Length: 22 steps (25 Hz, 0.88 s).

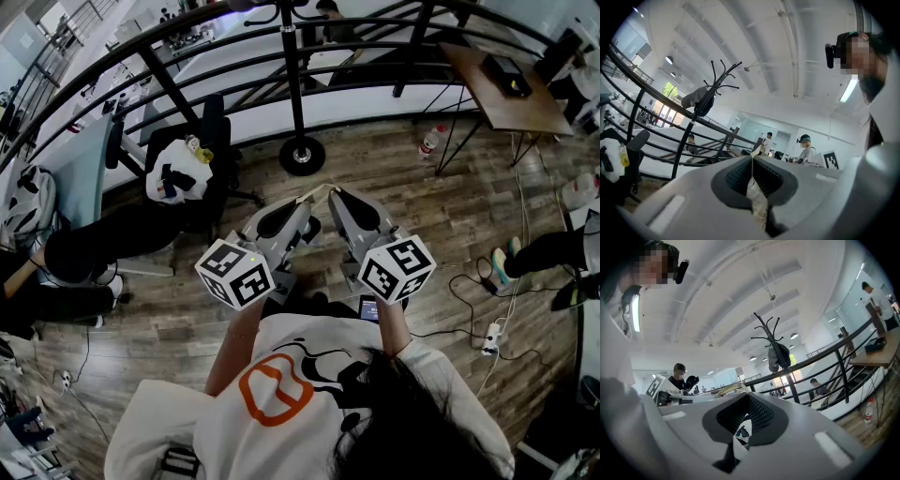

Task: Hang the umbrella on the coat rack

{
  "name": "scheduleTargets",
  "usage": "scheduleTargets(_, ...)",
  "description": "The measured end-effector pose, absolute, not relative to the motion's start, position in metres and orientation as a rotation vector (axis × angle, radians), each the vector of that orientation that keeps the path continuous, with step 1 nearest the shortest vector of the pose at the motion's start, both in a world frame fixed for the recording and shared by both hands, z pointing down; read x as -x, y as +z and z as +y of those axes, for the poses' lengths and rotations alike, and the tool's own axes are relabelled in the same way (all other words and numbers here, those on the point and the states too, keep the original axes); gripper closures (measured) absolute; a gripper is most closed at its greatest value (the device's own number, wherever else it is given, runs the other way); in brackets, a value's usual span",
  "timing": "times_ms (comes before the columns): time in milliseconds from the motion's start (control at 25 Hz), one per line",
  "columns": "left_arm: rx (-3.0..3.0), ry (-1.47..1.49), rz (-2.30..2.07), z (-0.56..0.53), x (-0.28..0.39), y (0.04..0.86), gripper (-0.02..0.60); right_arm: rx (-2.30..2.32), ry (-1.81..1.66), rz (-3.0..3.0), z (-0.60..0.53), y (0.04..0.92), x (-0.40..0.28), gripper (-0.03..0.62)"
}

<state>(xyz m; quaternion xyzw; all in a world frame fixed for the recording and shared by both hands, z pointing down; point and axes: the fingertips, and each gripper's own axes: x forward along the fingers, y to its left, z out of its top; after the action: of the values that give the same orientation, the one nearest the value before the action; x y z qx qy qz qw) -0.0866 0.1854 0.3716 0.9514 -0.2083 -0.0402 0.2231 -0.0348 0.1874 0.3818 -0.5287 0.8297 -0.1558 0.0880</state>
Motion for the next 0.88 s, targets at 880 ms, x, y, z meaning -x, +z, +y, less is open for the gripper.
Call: scheduleTargets(880, -2.637, -0.091, -0.565, 0.179, 0.080, 0.367, 0.581, 1.590, -0.432, 2.464, 0.179, 0.377, 0.029, 0.568)
